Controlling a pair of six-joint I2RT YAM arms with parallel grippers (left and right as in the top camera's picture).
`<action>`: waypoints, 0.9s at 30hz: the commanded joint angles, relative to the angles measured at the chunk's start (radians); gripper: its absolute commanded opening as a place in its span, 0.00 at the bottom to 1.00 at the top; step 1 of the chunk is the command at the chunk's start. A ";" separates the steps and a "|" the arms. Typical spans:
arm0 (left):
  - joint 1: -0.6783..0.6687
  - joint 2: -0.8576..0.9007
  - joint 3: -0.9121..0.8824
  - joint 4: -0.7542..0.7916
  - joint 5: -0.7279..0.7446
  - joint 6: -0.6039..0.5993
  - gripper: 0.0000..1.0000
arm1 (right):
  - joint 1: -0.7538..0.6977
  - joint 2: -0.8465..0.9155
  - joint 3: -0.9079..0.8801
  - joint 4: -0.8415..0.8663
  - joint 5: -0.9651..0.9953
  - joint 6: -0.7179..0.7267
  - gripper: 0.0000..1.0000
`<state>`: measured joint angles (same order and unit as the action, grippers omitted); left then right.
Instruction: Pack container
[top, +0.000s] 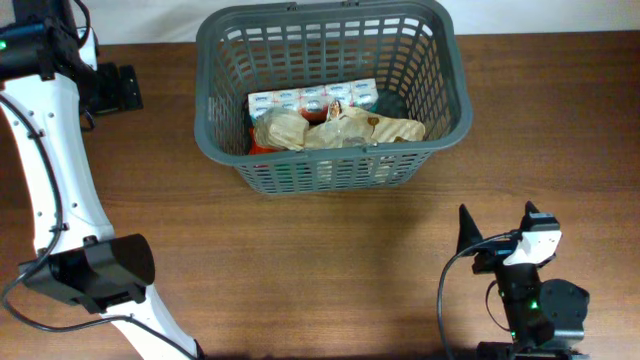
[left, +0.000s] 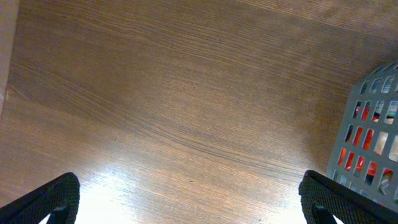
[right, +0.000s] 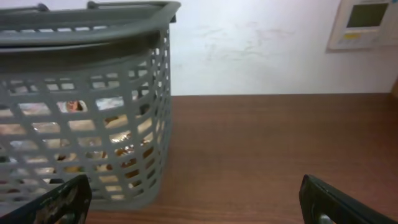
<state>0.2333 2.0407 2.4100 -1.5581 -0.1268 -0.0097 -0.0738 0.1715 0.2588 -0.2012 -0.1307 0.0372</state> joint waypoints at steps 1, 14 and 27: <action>0.005 0.004 -0.002 0.002 0.006 -0.013 0.99 | 0.008 -0.060 -0.037 0.007 -0.039 0.029 0.99; 0.005 0.004 -0.002 0.002 0.006 -0.013 0.99 | 0.008 -0.168 -0.173 0.007 -0.069 0.054 0.99; 0.005 0.004 -0.002 0.002 0.006 -0.013 0.99 | 0.008 -0.168 -0.204 0.025 -0.095 0.053 0.99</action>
<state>0.2333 2.0407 2.4100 -1.5581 -0.1268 -0.0097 -0.0738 0.0158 0.0643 -0.1787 -0.2096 0.0799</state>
